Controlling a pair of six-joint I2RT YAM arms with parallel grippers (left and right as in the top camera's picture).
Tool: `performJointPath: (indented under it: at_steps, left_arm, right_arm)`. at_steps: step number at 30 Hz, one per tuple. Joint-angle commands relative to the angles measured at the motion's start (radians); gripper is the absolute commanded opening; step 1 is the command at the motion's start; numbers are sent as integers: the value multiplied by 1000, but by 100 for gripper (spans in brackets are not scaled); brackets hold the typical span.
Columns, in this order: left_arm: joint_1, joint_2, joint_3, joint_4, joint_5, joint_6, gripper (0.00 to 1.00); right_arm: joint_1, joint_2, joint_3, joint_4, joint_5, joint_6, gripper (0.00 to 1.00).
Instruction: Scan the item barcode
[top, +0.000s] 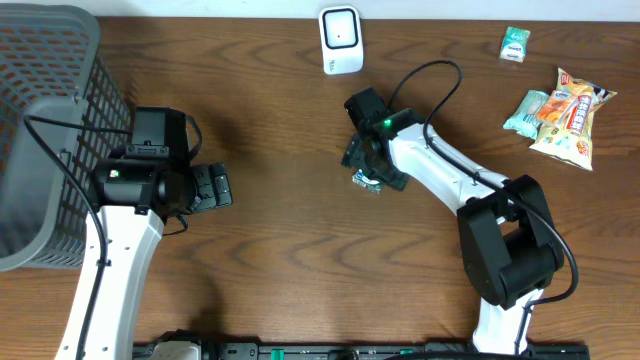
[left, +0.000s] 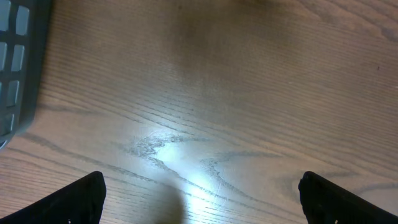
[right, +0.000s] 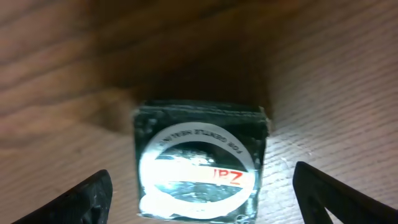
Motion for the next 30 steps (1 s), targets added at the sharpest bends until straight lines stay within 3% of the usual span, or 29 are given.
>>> performJointPath:
  at_steps: [1, 16, 28, 30]
  left_arm:
    - [-3, 3, -5, -2, -5, -9, 98]
    - [-3, 3, -5, -2, -5, -9, 98]
    - [-3, 3, -5, -2, -5, -9, 98]
    - [-3, 3, -5, -2, -5, -9, 98]
  right_arm:
    - [11, 9, -15, 0, 12, -12, 88]
    - [12, 9, -84, 46, 21, -35, 87]
    - [-1, 8, -93, 51, 8, -125, 55]
    - [-10, 8, -93, 51, 5, -145, 54]
